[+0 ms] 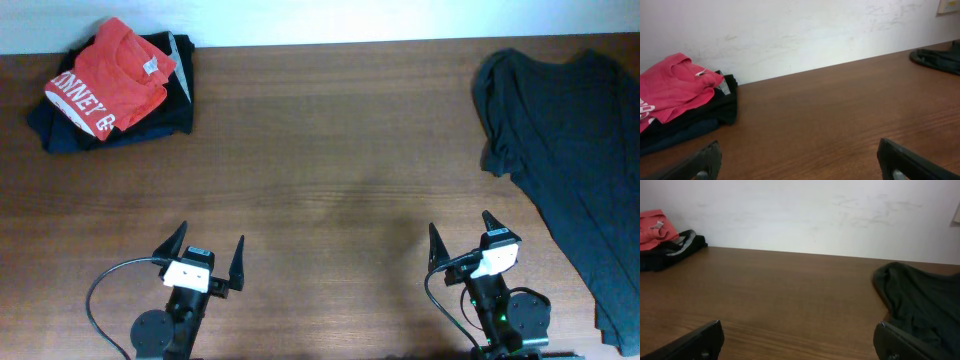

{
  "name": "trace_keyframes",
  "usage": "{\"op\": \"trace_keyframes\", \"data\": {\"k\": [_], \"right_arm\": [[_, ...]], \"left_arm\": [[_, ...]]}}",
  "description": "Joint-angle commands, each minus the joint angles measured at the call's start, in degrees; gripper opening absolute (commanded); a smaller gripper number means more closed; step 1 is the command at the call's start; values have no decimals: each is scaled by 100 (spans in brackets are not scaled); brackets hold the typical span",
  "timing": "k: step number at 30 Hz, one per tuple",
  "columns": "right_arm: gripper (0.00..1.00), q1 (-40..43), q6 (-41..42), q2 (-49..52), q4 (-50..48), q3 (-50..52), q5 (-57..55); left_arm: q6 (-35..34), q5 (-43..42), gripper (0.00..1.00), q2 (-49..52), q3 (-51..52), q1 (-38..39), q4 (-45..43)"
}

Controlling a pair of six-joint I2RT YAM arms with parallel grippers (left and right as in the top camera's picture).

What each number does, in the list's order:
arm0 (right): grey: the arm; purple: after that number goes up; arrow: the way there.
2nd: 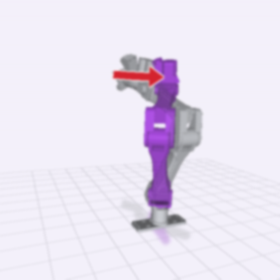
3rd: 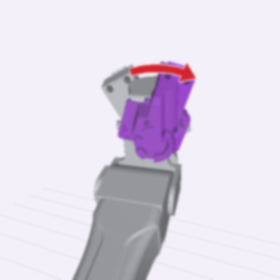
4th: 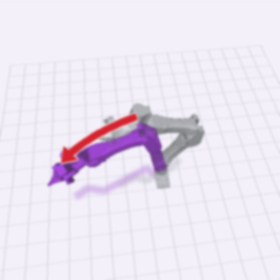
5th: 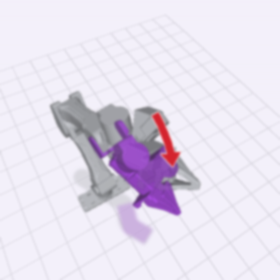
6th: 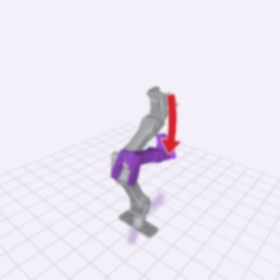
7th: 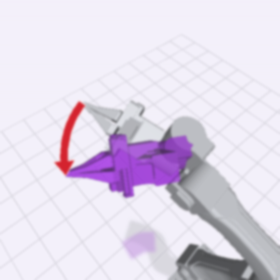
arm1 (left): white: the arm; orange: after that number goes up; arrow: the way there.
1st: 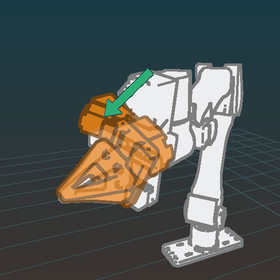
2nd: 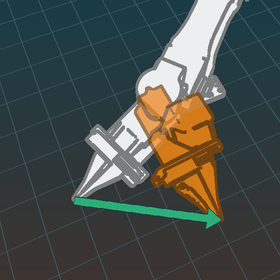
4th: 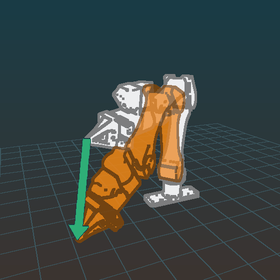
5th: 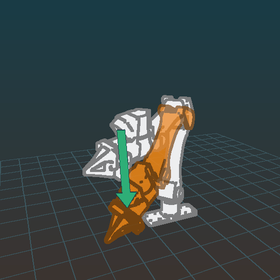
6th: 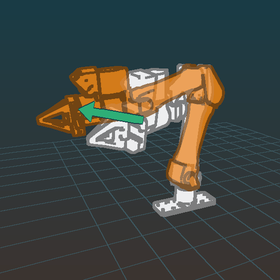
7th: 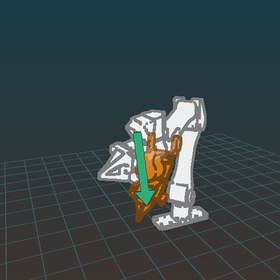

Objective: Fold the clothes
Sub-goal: 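Move the right gripper toward the dark t-shirt at the right edge, then grasp the dark t-shirt with the right gripper and drag it to center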

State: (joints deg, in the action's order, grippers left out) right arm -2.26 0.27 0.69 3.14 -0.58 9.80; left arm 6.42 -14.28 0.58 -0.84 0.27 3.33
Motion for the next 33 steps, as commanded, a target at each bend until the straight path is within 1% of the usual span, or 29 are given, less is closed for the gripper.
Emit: {"op": "trace_keyframes", "data": {"k": [1, 2, 4, 5, 8, 9, 12, 13, 15, 17, 18, 19, 20, 22, 23, 25, 26, 27, 29, 31, 33], "right_arm": [[99, -35, 960, -48, -44, 26, 1172], [99, -35, 1735, -48, -44, 26, 1961], [99, -35, 2743, -48, -37, 26, 3064], [99, -35, 2791, -48, -42, 26, 3320], [99, -35, 2817, -48, -297, 26, 3324], [99, -35, 2857, -48, -566, 26, 3320], [99, -35, 2859, -48, -2208, 0, 3136], [99, -33, 2852, -48, -2446, -109, 2846], [99, -28, 2516, 48, -2258, -424, 2282], [99, -28, 1930, 345, -1779, -796, 1757], [99, -28, 1604, 664, -1613, -1036, 1491], [99, -28, 1182, 1209, -1550, -1366, 1231], [99, -28, 949, 1591, -1545, -1580, 1025], [99, -17, 549, 2747, -1408, -2273, 90], [99, 26, 369, 3515, -1222, -2826, -319], [99, 251, 144, 4765, -595, -3928, -448], [99, 391, 142, 5318, -153, -4507, -448], [99, 605, 142, 6164, 621, -5383, -448], [99, 927, 140, 7368, 1847, -6679, -452], [99, 1209, 142, 8446, 3047, -7934, -505], [99, 1370, 142, 9241, 3803, -8806, -717]], "left_arm": [[-33, 20, 99, -28, 33, -24, 17], [-33, 20, 99, -28, 33, -24, 17], [-33, 20, 99, -28, 33, -24, 20], [-33, 20, 99, -28, 33, -24, 20], [-33, 20, 99, -28, 33, -24, 20], [-33, 20, 99, -28, 33, -24, 17], [-33, 20, 99, -28, 33, -24, 17], [-33, 20, 99, -28, 33, -24, 20], [-33, 20, 99, -28, 33, -24, 17], [-33, 20, 99, -28, 33, -24, 20], [-33, 20, 99, -28, 33, -24, 17], [-33, 20, 99, -28, 33, -24, 17], [-33, 20, 99, -28, 33, -24, 17], [-33, 20, 99, -28, 33, -24, 17], [-33, 20, 99, -28, 33, -24, 20], [-33, 20, 99, -28, 33, -24, 17], [-33, 20, 99, -28, 33, -24, 17], [-33, 20, 99, -28, 33, -24, 17], [-33, 20, 99, -28, 33, -24, 20], [-33, 20, 99, -28, 33, -24, 20], [-33, 20, 99, -28, 33, -24, 20]]}}
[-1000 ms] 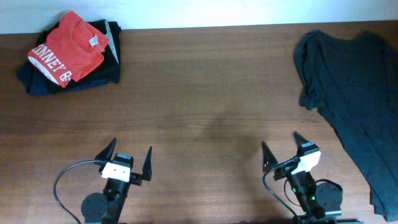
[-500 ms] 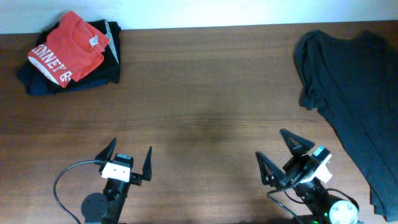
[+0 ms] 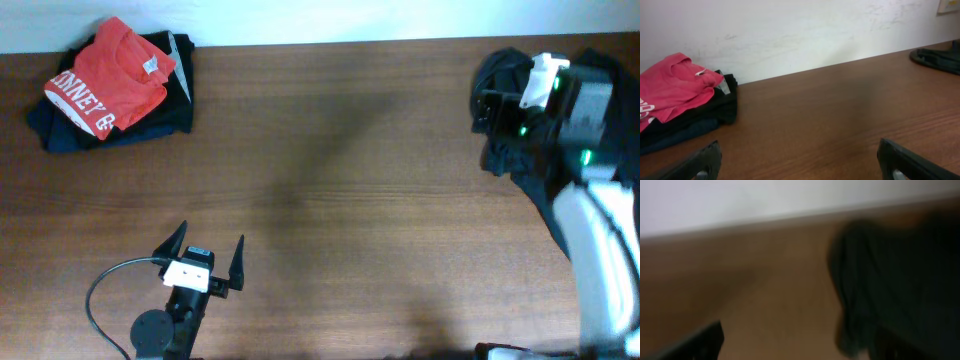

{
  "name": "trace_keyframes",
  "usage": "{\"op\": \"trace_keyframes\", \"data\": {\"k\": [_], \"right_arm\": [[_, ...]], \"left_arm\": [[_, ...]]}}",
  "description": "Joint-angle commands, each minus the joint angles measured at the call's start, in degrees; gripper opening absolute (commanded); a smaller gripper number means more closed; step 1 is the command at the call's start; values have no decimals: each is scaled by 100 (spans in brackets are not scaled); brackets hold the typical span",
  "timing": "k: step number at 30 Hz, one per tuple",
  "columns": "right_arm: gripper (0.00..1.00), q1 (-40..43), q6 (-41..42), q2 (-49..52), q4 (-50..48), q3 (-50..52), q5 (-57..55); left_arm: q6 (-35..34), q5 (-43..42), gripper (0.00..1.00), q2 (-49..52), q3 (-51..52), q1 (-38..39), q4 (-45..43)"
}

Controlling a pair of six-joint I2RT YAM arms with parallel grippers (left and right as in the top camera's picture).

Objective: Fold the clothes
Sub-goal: 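Grasp the dark t-shirt with the right gripper and drag it to center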

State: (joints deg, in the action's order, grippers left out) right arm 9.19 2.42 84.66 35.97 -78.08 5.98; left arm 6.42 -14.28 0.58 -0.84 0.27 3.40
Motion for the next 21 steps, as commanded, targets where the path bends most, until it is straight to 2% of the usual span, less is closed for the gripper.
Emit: {"op": "trace_keyframes", "data": {"k": [1, 5, 9, 10, 12, 14, 16, 18, 21], "right_arm": [[99, 269, -74, 1152, 758, -1335, -472], [99, 337, -72, 2063, 1078, -1622, -1121], [100, 339, -72, 2647, 1121, -1622, -1123], [97, 358, -72, 2776, 1123, -1622, -1123], [82, 424, -63, 3108, 1161, -1622, -1119], [75, 450, -48, 3353, 1185, -1622, -1119], [72, 442, -50, 3593, 1187, -1620, -1115], [64, 428, -50, 3783, 1182, -1611, -1117], [62, 428, -50, 3921, 1163, -1591, -1117]], "left_arm": [[-33, 20, 99, -28, 33, -24, 11], [-33, 20, 99, -28, 33, -24, 11], [-33, 20, 99, -28, 33, -24, 11], [-33, 20, 99, -28, 33, -24, 13], [-33, 20, 99, -28, 33, -24, 11], [-33, 20, 99, -28, 33, -24, 11], [-33, 20, 99, -28, 33, -24, 13], [-33, 20, 99, -28, 33, -24, 11], [-33, 20, 99, -28, 33, -24, 11]]}}
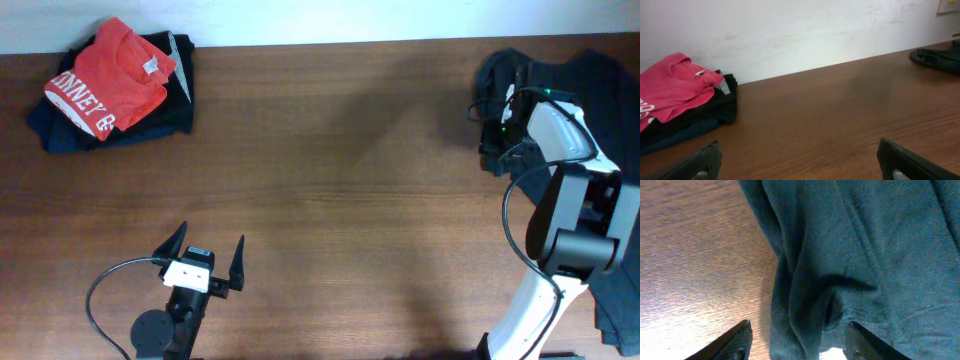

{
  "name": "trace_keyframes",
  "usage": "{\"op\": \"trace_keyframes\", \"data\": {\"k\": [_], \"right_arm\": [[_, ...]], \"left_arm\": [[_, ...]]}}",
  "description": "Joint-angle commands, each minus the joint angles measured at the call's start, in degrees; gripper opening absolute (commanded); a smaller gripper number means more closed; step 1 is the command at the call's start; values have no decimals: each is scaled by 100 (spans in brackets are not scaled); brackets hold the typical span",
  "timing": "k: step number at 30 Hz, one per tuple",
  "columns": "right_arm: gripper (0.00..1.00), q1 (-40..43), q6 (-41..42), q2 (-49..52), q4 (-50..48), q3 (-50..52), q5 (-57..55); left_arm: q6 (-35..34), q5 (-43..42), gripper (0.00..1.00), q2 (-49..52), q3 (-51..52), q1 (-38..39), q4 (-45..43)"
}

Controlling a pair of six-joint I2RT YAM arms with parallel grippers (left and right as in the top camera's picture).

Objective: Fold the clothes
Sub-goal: 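Grasp the dark t-shirt with the right gripper and drag it to center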

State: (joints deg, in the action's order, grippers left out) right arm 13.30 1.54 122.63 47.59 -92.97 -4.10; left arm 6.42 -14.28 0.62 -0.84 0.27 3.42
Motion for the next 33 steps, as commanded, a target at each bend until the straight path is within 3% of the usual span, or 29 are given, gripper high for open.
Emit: {"op": "trace_keyframes", "data": {"k": [1, 3, 6, 9, 11, 18, 21, 26, 28, 30, 31, 33], "right_arm": [[57, 17, 37, 151, -2, -98, -109], [47, 17, 39, 190, -24, -83, -105], [42, 17, 39, 299, -24, -81, -87], [25, 17, 39, 428, -17, -44, -90], [4, 17, 39, 426, -15, -37, -92], [4, -509, 37, 208, 977, -833, 409], [4, -1438, 39, 107, 1069, -1325, 1488], [5, -3733, 44, 109, 704, -1438, 1613], [11, -4433, 199, 109, 603, -1440, 1606], [12, -4843, 398, 109, 616, -1440, 1593], [20, -5040, 577, 109, 656, -1440, 1596], [11, -5158, 688, 103, 935, -1508, 1672]], "left_arm": [[-33, 20, 99, -33, 33, -24, 9], [-33, 20, 99, -33, 33, -24, 11], [-33, 20, 99, -33, 33, -24, 11], [-33, 20, 99, -33, 33, -24, 9], [-33, 20, 99, -33, 33, -24, 11], [-33, 20, 99, -33, 33, -24, 9], [-33, 20, 99, -33, 33, -24, 9], [-33, 20, 99, -33, 33, -24, 11], [-33, 20, 99, -33, 33, -24, 9], [-33, 20, 99, -33, 33, -24, 11], [-33, 20, 99, -33, 33, -24, 9], [-33, 20, 99, -33, 33, -24, 11]]}}
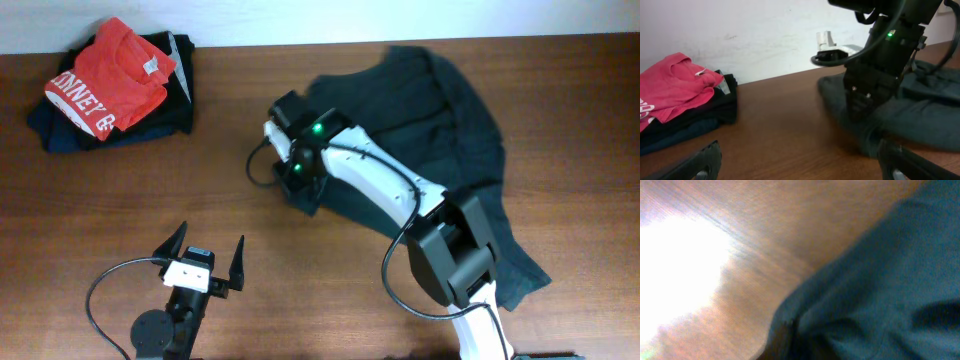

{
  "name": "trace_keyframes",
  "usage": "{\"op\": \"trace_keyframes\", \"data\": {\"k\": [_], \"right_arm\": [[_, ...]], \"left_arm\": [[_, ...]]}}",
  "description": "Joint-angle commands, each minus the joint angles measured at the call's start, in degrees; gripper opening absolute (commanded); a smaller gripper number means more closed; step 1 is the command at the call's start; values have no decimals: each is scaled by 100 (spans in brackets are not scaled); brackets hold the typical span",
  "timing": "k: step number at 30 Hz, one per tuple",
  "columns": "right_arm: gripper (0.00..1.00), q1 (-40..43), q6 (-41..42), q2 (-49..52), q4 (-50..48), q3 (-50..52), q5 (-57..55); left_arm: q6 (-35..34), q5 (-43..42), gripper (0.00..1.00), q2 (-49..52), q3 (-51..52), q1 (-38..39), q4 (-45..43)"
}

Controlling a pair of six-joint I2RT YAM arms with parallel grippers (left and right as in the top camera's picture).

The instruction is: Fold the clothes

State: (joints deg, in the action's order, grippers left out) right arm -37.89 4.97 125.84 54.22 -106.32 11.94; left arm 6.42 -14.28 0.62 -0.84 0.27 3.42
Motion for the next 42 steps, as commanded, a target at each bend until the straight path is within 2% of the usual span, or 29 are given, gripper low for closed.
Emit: {"op": "trace_keyframes", "data": {"k": [1, 6, 10, 17, 18, 20, 25, 29, 31, 33, 37, 40, 42], "right_arm": [[11, -42, 345, -219, 511, -256, 52], [38, 319, 343, -354, 1794, -1091, -17], [71, 809, 313, -820, 2621, -1582, -275], [73, 1016, 282, -2365, 3727, -1585, -1222], [100, 1016, 282, -2553, 3987, -1585, -1340], [99, 1016, 280, -2822, 4312, -1565, -1464], [99, 1016, 374, -3882, 4312, -977, -1775], [99, 1023, 1878, -5453, 4264, 723, -3379], [99, 1023, 2468, -5974, 3971, 1572, -3644], [99, 1021, 2599, -6428, 3237, 2688, -3617], [99, 1023, 2599, -6310, 2028, 4116, -3095], [99, 1021, 2597, -5886, 1434, 4454, -2599], [99, 1021, 2597, -5460, 1370, 4463, -2500]], "left_arm": [[-33, 20, 99, -33, 33, -24, 11], [-33, 20, 99, -33, 33, -24, 9], [-33, 20, 99, -33, 33, -24, 11], [-33, 20, 99, -33, 33, -24, 9], [-33, 20, 99, -33, 33, -24, 9], [-33, 20, 99, -33, 33, -24, 9], [-33, 20, 99, -33, 33, -24, 9], [-33, 20, 99, -33, 33, -24, 9], [-33, 20, 99, -33, 33, -24, 11], [-33, 20, 99, -33, 33, -24, 11], [-33, 20, 99, -33, 33, -24, 11], [-33, 20, 99, -33, 33, -24, 9], [-33, 20, 99, -33, 33, -24, 9]]}}
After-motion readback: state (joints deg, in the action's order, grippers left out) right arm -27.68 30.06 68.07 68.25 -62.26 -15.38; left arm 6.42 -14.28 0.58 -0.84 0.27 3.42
